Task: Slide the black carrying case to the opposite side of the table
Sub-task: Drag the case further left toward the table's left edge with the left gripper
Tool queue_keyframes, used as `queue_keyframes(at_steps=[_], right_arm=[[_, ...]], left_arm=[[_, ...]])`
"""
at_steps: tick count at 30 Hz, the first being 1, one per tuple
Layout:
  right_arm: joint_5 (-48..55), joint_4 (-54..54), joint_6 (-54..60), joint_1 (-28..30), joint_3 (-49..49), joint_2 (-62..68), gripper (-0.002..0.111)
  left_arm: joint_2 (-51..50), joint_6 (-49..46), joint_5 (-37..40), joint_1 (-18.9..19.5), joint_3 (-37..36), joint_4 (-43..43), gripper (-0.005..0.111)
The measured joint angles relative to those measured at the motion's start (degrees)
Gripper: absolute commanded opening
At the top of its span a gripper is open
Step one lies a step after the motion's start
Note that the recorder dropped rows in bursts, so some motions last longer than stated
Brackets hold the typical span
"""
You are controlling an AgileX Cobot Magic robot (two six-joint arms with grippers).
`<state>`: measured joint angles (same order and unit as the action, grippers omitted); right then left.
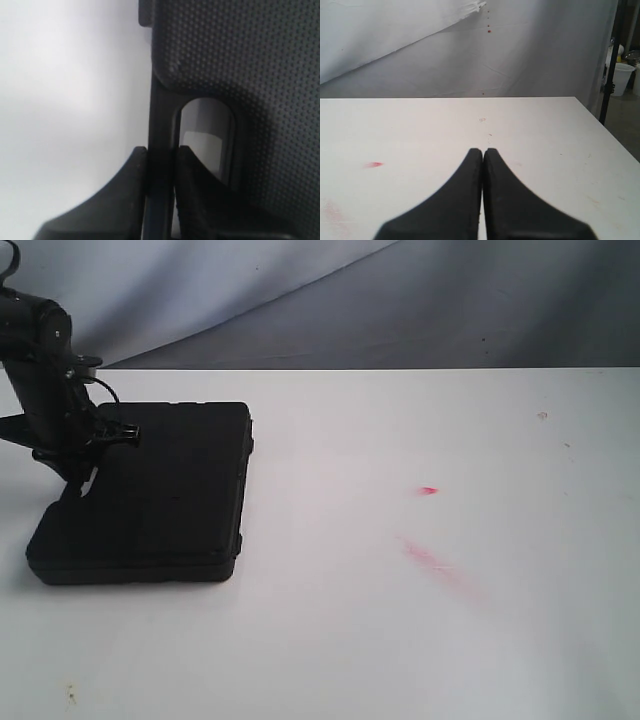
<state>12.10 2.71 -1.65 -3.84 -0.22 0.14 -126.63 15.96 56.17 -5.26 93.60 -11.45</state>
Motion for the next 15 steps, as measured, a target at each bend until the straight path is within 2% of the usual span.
queue_keyframes(at_steps=[15], right_arm=[[0.0,0.0,0.0,0.0,0.0,0.0,0.0]], left_arm=[[0.0,-1.05,0.0,1.11,0.0,-0.63,0.0]])
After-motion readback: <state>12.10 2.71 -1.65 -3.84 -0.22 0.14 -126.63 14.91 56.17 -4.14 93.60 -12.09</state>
